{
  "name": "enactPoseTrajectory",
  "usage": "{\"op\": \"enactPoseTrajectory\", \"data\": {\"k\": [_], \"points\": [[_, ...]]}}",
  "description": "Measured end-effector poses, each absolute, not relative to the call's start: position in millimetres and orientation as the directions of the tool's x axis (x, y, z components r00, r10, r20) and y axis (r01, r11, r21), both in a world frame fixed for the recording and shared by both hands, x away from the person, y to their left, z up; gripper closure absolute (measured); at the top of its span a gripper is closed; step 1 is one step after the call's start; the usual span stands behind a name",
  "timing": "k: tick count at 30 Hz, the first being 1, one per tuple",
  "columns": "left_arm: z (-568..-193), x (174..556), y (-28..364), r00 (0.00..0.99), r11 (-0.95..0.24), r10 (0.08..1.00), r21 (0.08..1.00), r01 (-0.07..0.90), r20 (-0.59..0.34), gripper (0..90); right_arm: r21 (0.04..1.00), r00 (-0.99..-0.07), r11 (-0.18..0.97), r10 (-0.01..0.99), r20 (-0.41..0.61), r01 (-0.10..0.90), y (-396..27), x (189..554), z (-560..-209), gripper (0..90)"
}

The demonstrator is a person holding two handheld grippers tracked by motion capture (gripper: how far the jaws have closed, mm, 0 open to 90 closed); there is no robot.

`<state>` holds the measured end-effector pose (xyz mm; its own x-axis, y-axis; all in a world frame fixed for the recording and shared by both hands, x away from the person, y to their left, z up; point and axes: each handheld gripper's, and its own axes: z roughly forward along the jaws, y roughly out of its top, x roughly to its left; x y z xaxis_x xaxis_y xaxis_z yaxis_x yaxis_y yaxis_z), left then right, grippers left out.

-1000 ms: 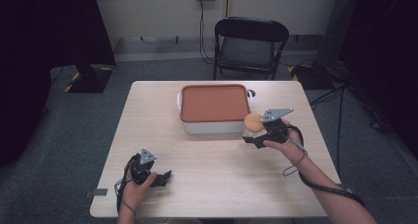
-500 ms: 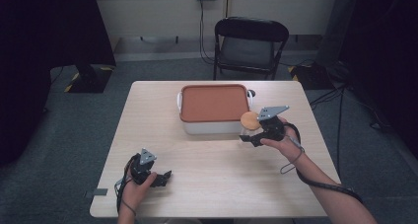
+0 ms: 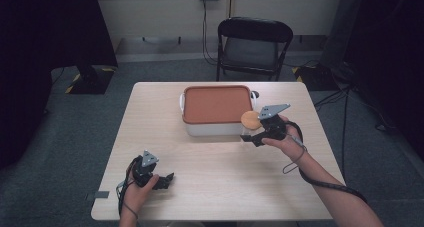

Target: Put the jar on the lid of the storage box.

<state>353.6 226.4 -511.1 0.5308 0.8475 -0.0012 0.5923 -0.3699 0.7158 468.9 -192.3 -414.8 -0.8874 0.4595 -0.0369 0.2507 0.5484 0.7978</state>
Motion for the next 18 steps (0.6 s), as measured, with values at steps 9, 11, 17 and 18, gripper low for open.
{"op": "enactPoseTrajectory", "data": {"k": [9, 11, 17, 18], "points": [[-511, 354, 226, 0.531, -0.370, 0.848, 0.716, 0.592, -0.001, 0.1, 0.798, -0.888, 0.549, 0.458, -0.036, 0.251, -189, 471, -411, 25.8], [-511, 354, 226, 0.531, -0.370, 0.848, 0.716, 0.592, -0.001, 0.1, 0.799, -0.889, 0.547, 0.456, -0.033, 0.251, -188, 471, -410, 25.9], [-511, 354, 226, 0.531, -0.370, 0.848, 0.716, 0.592, -0.001, 0.1, 0.801, -0.892, 0.547, 0.450, -0.034, 0.245, -185, 472, -405, 25.9], [-511, 354, 226, 0.531, -0.370, 0.847, 0.716, 0.592, -0.001, 0.1, 0.801, -0.893, 0.547, 0.450, -0.035, 0.244, -185, 473, -404, 25.9]]}}
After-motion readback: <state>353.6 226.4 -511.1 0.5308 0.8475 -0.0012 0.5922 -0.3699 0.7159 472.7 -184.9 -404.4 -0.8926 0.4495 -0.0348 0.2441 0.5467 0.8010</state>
